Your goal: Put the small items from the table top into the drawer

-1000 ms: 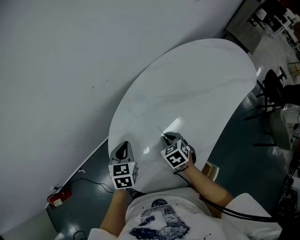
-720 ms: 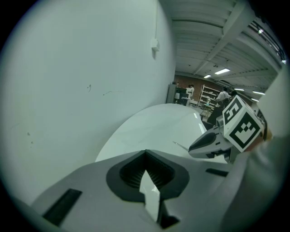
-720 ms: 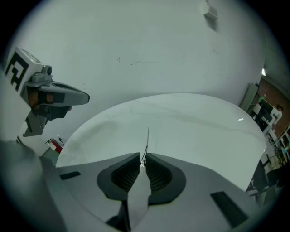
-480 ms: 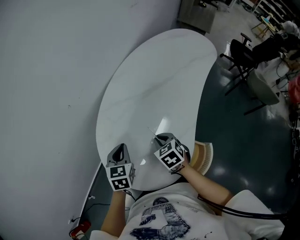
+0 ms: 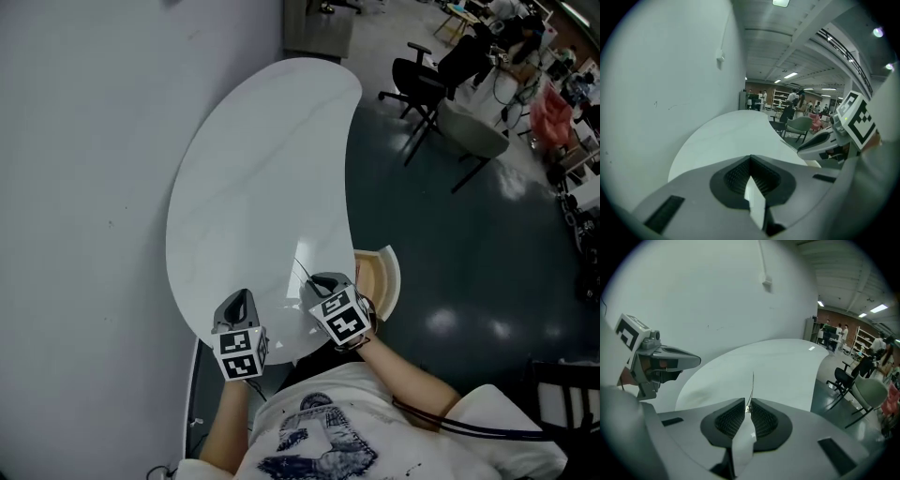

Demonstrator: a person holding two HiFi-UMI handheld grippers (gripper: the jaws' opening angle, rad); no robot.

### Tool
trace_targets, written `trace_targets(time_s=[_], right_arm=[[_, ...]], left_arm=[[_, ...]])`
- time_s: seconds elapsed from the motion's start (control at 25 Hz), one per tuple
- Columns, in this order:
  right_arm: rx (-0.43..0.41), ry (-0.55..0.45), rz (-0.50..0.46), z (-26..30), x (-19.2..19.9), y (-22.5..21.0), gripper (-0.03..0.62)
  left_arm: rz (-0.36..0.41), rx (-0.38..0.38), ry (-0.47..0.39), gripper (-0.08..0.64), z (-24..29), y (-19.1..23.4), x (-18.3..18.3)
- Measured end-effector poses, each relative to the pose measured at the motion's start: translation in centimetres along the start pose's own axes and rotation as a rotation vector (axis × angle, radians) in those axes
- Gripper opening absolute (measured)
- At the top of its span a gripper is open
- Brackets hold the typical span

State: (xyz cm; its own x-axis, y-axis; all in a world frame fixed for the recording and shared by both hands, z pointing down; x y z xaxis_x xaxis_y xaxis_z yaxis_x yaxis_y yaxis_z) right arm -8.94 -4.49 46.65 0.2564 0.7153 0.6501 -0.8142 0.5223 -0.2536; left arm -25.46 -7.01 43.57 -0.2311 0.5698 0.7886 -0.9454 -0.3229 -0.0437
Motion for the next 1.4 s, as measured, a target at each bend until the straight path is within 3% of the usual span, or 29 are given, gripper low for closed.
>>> trace_targets(time_s=[0.52,0.8,1.4], right_arm=[[0.096,-0.093,0.103,-6.5,6.4,2.7,0.055],[0.121,-0.123,0.123,-9.0,8.4,0.3,0.055],[0.047,-0.128,0.177,-14.4,14.6,-7.0,0.055]], left_arm=[[0.087,0.120,-0.022,0.035,-4.7,-6.0,2.3],[0.119,0.139,-0.024,0.035,-4.6,-9.6,1.9],[0.151,0.112,0.017,0.035,-4.0,-21.0,1.7]])
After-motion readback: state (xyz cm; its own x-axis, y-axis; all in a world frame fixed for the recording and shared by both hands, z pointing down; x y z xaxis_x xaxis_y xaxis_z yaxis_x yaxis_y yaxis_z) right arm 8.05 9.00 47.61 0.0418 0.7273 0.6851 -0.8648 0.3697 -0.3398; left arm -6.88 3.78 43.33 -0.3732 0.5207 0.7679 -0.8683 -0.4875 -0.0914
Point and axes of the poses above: the fingertips, and each gripper's own axes: z forward along the fingers, y to its left, x out of its underside, the point moved 4 cm from there along -z, backward along the fingers, and after that the axes turned 14 degrees about -x, right-handed, at the moved point
